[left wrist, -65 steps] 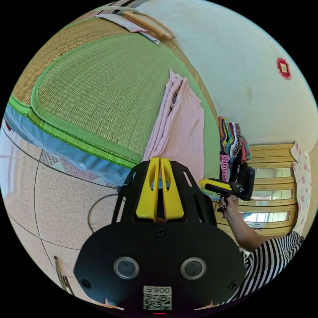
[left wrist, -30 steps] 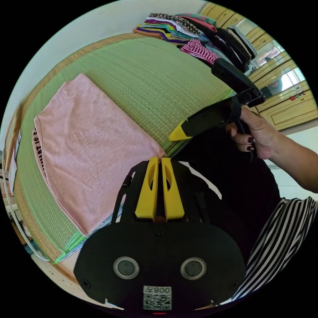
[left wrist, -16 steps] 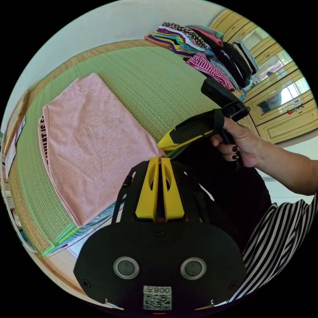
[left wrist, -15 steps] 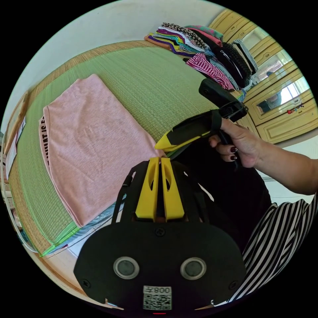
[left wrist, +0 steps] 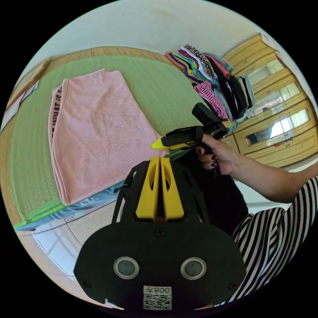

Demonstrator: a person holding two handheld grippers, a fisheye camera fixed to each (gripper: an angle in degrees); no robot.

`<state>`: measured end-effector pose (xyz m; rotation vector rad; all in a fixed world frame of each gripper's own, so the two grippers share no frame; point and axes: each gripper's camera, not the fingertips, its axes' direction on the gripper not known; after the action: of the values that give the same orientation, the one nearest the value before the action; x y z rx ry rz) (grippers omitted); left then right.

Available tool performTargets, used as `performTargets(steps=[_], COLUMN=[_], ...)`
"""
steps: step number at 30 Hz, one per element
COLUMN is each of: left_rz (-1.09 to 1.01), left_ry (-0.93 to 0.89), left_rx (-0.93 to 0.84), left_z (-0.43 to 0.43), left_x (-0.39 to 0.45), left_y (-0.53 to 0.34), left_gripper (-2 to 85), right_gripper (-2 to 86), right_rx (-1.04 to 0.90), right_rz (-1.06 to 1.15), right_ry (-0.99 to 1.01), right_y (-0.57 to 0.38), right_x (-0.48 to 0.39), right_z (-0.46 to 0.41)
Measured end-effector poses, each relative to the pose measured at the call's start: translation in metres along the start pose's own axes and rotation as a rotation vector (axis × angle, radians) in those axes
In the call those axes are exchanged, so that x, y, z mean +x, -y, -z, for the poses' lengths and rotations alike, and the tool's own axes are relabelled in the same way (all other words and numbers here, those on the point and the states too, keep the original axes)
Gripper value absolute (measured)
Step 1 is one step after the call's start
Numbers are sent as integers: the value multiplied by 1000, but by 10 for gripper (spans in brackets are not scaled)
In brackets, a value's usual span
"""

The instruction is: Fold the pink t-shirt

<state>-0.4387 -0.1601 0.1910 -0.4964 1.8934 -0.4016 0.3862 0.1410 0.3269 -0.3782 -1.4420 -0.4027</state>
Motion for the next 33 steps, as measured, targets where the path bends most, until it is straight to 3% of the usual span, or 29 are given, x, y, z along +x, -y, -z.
performTargets(steps=[8, 14, 25, 33], left_rz=[530, 727, 921, 983], left_ry=[-388, -738, -915, -901], left_rx=[180, 364, 537, 574], left_z=[68, 86, 124, 152], left_x=[-156, -228, -305, -332], left_y=[-92, -127, -143, -153], left_gripper=[55, 97, 106, 93], right_gripper=[15, 15, 15, 13], right_rx=[6, -2, -7, -4], right_rz=[26, 68, 127, 123], right_ry=[75, 106, 77, 73], right_y=[-2, 1, -2, -19], right_x=[-22, -50, -94, -104], right_z=[-5, -11, -23, -28])
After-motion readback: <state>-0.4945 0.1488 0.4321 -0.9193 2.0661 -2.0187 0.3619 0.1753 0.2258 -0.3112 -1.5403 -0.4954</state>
